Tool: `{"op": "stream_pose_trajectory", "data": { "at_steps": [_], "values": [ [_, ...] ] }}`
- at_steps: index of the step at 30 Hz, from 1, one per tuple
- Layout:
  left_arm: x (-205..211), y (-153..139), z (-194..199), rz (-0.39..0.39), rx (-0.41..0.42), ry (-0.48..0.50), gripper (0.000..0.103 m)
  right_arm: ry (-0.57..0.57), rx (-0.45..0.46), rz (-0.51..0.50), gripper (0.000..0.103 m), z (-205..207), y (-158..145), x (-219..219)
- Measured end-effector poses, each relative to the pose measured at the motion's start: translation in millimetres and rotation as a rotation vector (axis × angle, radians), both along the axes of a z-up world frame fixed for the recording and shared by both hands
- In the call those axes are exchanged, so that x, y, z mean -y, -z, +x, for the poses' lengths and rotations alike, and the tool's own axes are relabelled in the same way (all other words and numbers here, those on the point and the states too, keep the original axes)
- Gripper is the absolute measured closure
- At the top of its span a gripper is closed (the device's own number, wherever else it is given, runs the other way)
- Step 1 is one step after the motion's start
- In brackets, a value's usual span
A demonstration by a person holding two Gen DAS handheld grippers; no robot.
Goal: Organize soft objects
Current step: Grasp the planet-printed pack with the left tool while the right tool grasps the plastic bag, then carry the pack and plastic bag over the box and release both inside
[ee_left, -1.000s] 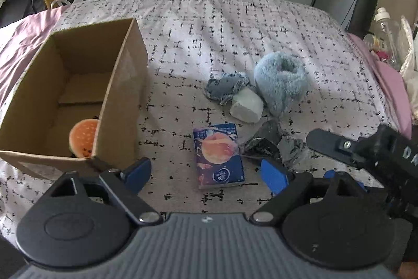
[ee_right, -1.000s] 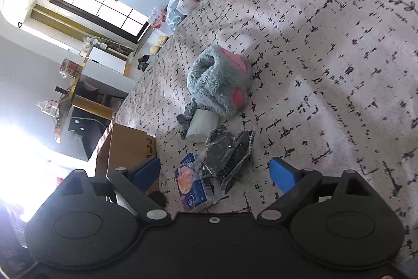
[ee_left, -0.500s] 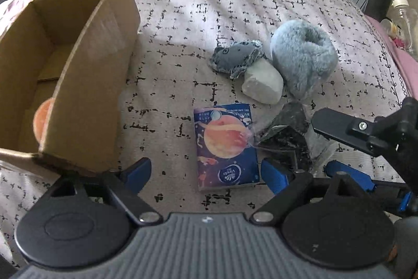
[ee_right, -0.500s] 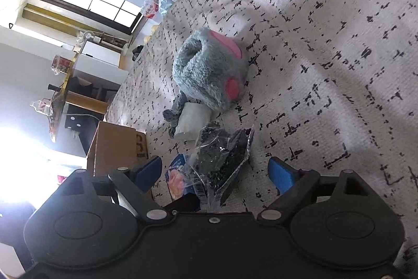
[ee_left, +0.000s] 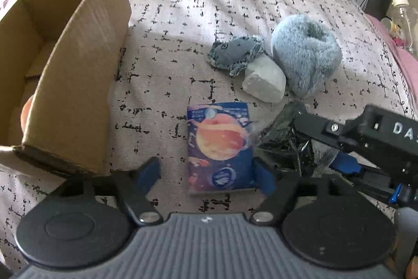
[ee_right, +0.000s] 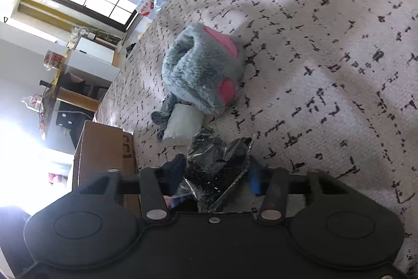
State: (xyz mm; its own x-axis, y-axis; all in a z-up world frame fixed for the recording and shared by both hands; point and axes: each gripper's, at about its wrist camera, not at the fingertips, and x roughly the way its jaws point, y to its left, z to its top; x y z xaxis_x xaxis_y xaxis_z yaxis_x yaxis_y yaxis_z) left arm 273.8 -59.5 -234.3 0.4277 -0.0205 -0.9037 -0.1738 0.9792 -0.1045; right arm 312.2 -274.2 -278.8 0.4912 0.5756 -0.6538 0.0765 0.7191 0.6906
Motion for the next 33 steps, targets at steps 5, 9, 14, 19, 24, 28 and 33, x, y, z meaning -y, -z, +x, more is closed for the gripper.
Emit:
{"op": "stream_pose_trajectory", "data": {
  "at_steps": [5,9,14,19,24,28,33],
  "values": [
    [-3.6,-6.2,-1.7,-0.021,0.008,-0.01,0.053,-0.004,0.016,-0.012,0.066,-5.9,-5.7,1.3],
    [-1.3,-16.5,-8.0,-0.024,0.03,0.008,0.054,0.035,0.031,-0.035,0.067,-13.5,-13.3,9.8],
    [-1.4,-32.1,-20.2,-0.04,0.057,0.003,0.053,0.042,0.047,-0.031,0.067,-21.9,-20.1,15.0],
    [-3.0,-48.2,-32.6,-0.052,0.093,0.007,0.053,0.051,0.043,-0.017,0.067,-28.9,-28.0,18.7],
    [-7.4,-64.4,-42.4,-0.07,0.129,0.011,0.053,0.047,0.069,-0.039,0.067,-39.8,-42.2,17.7],
    [-12.1,-77.3,-48.5,-0.077,0.152,0.019,0.053,0.048,0.099,-0.053,0.068,-47.5,-55.4,14.3],
    [-21.9,-97.4,-58.4,-0.08,0.194,0.013,0.053,0.056,0.132,-0.066,0.067,-55.4,-72.0,8.2]
  ]
}}
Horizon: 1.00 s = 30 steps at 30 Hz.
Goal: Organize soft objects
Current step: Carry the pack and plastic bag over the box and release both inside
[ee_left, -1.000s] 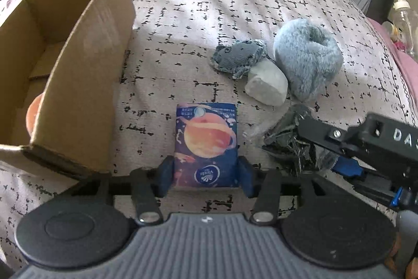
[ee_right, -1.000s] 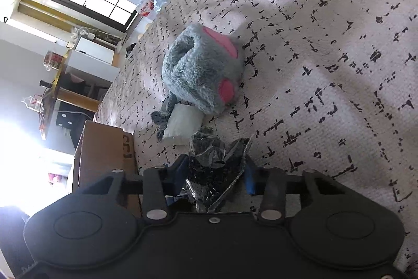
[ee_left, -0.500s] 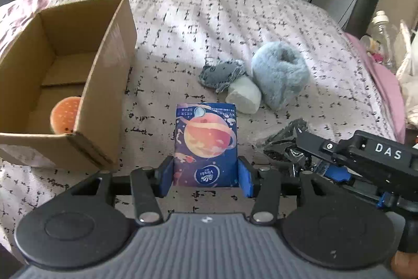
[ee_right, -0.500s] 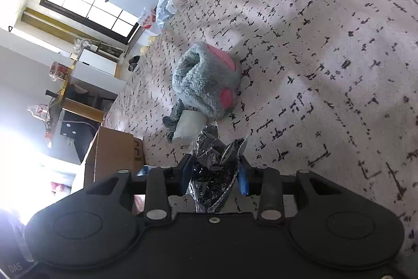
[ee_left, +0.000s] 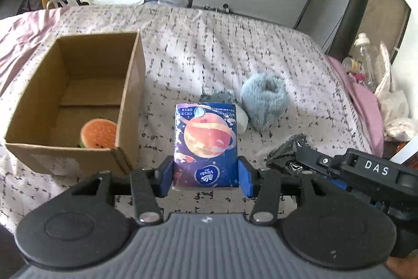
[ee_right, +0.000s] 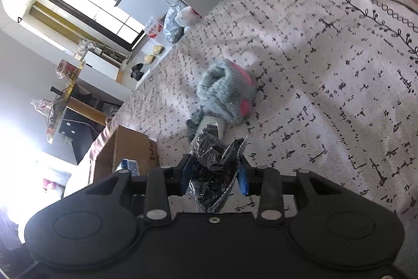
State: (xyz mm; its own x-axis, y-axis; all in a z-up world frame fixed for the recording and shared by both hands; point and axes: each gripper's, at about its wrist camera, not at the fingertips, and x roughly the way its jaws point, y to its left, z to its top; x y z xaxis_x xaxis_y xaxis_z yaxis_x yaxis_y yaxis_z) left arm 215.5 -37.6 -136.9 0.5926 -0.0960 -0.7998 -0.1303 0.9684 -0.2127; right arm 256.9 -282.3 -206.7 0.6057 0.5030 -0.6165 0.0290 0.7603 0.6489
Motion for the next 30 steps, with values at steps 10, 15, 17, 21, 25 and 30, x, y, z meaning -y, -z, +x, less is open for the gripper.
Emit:
{"op": "stream_pose_trajectory", "data": {
  "at_steps": [10,15,17,21,25,30],
  "values": [
    [-33.4,-29.4,-18.0,0.006,0.052,-0.047,0.053,-0.03,0.071,-0.027,0.067,-10.9,-34.0,-27.0],
    [-50.9,-36.4,-26.8,-0.012,0.061,-0.069,0.053,-0.03,0.096,-0.051,0.068,-15.4,-44.1,-35.8],
    [-57.0,-38.2,-29.0,-0.015,0.065,-0.076,0.053,-0.03,0.103,-0.058,0.067,-17.3,-47.0,-39.8],
    [-71.7,-41.9,-33.2,-0.023,0.072,-0.093,0.053,-0.044,0.118,-0.074,0.067,-20.1,-53.4,-50.8],
    [-88.1,-45.4,-36.8,-0.027,0.076,-0.113,0.053,-0.064,0.141,-0.081,0.068,-22.3,-61.9,-64.4],
    [-114.1,-47.7,-38.6,-0.037,0.08,-0.154,0.053,-0.094,0.174,-0.095,0.067,-21.6,-73.0,-85.1]
  ]
}}
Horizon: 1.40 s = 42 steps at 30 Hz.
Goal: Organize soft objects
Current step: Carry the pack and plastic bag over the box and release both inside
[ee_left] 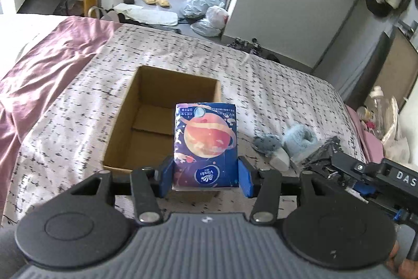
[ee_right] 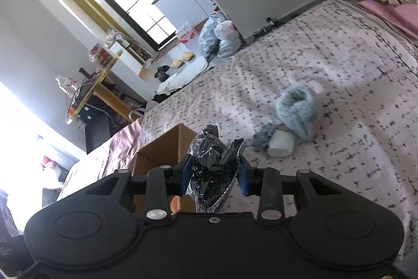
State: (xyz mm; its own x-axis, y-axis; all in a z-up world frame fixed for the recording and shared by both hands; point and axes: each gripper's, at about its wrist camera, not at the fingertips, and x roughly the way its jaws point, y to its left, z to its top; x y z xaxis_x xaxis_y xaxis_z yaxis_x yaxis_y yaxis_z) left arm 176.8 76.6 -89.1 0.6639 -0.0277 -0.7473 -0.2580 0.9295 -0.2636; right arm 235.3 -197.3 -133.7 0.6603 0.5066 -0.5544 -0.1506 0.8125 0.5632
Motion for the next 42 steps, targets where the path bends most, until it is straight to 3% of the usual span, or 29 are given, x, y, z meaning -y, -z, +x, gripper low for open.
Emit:
{"op": "stream_pose_trajectory", "data": {
  "at_steps": [14,32,42],
  "values": [
    [-63.7,0.5,7.8,-0.027,-0.006,-0.073,0.053,-0.071,-0.001,-0.047,0.067,13.1,-3.6,-62.0],
    [-87.2,43.3,25.9,-0.13,-0.067,-0.053,0.053,-0.118,-0.018,-0.115,0.067,27.9,1.5,-111.4],
    [-95.7,46.6,20.9,-0.168,-0.067,-0.084,0.048,-0.142,-0.023,-0.124,0.067,27.4,1.4,-130.4]
  ]
}}
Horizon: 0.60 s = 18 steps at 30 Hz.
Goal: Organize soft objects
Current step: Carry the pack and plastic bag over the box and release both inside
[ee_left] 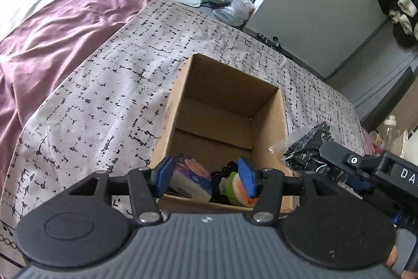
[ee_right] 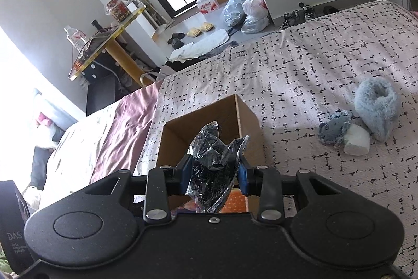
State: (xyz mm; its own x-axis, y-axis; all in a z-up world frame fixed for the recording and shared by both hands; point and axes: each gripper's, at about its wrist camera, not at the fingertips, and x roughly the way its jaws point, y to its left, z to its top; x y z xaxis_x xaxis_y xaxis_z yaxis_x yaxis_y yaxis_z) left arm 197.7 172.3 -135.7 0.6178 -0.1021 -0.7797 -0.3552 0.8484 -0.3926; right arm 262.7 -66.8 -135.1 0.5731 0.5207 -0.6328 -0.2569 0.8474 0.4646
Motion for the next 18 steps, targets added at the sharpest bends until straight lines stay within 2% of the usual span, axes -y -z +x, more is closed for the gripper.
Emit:
{"op": "stream_pose_trajectory", "data": {
  "at_steps": [8,14,16,18],
  "values": [
    [-11.5,-11.2,-15.6,-0.026,0.013,-0.058,0.042,-0.021,0.016,0.005,0.067,-0.2,-8.3,-15.3],
    [-18.4,-22.4,-27.9,0.028,-0.006,-0.066,0.037,-0.042,0.028,0.029,0.066,0.0,-17.5,-29.4],
    [-22.2,-26.1,-34.8,0.043,-0.004,-0.084,0.035,-0.064,0.039,0.035,0.062,-1.2,-20.3,-35.7],
    [-25.4,-29.0,-41.8,0.048,0.004,-0.106,0.032,-0.095,0.045,0.035,0.045,-3.8,-23.1,-40.4]
  ]
}}
